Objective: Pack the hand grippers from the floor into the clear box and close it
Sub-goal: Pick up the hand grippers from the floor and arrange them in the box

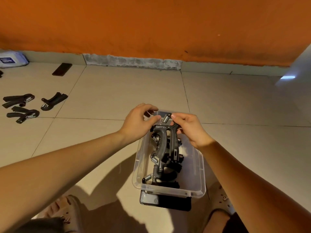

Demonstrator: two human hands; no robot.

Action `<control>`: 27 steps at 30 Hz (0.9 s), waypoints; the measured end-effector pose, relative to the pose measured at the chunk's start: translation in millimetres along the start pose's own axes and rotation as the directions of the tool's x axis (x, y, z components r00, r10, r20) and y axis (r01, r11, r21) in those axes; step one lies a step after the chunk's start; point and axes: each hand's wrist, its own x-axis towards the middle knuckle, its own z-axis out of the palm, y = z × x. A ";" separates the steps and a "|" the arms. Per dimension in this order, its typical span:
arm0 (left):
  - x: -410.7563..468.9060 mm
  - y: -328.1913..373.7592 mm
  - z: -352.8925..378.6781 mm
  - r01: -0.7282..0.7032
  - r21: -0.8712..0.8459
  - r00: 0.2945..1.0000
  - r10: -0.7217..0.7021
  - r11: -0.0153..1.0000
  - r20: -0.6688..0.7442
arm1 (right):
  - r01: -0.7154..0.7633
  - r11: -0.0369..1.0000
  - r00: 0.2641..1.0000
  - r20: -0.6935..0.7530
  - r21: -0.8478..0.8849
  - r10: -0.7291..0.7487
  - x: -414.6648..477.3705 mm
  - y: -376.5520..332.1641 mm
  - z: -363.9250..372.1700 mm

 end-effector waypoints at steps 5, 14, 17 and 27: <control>8.8 3.6 4.4 0.052 -0.040 0.997 -0.050 0.998 0.055 | 0.038 0.991 0.990 0.136 -0.131 -0.020 1.3 -6.4 3.9; 5.5 6.8 4.6 0.159 -0.231 0.963 -0.099 0.960 0.252 | 0.085 0.977 0.975 0.217 -0.198 -0.041 -0.2 -1.5 4.8; 4.2 6.7 7.2 0.188 -0.223 0.964 -0.136 0.956 0.230 | 0.083 0.977 0.981 0.190 -0.195 -0.045 -1.0 0.3 7.9; 14.5 0.2 3.3 0.334 -0.460 0.912 -0.406 0.823 -0.064 | 0.194 0.790 0.981 0.096 -0.581 -0.170 -8.3 4.7 15.0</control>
